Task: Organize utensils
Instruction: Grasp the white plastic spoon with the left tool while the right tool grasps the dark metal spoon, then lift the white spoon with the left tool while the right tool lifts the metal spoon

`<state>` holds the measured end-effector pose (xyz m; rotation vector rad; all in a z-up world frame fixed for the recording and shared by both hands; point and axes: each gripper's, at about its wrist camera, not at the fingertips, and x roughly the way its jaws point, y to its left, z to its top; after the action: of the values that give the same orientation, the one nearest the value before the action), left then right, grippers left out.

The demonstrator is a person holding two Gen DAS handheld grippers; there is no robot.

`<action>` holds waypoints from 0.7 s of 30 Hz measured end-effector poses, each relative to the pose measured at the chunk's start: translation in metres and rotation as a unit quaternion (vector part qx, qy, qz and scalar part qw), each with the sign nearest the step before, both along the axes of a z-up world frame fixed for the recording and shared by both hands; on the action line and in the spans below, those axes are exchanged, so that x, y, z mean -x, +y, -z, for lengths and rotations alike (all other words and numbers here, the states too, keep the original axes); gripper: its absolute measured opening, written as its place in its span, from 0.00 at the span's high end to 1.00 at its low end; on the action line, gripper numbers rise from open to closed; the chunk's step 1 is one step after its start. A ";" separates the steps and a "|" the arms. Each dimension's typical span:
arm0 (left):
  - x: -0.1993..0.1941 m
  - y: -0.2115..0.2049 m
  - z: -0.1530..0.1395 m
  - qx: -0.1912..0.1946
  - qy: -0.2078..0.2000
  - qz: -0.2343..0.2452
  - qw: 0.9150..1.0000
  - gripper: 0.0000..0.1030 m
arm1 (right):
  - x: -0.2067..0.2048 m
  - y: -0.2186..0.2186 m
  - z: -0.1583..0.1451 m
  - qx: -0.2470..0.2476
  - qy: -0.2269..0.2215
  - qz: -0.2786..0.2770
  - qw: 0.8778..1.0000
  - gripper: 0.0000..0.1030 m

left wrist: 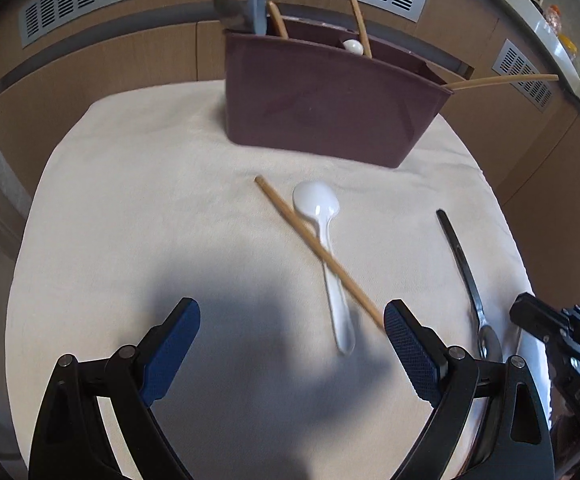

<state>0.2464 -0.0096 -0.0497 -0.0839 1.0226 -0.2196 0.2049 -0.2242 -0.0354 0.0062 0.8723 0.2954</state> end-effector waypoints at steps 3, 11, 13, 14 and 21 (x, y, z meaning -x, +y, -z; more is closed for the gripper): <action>-0.014 -0.011 -0.007 -0.002 -0.022 0.016 1.000 0.10 | 0.002 -0.001 -0.001 -0.003 -0.006 -0.001 1.000 0.93; -0.068 -0.032 -0.001 -0.022 -0.025 0.062 0.998 0.48 | 0.030 -0.030 0.013 0.034 0.006 0.016 0.999 0.72; -0.075 -0.033 0.007 -0.033 -0.013 0.062 0.997 0.48 | 0.036 -0.038 0.018 0.044 0.010 0.030 0.999 0.68; -0.078 -0.033 0.012 -0.036 -0.005 0.061 0.997 0.49 | 0.039 -0.041 0.020 0.047 0.012 0.035 0.998 0.68; -0.083 -0.044 0.019 -0.035 0.006 0.079 0.996 0.70 | 0.029 -0.037 0.013 0.032 0.005 0.024 0.999 0.68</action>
<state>0.3293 -0.0540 -0.0691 0.0597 1.0478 -0.3266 0.1764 -0.2616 -0.0489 -0.0311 0.8908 0.2224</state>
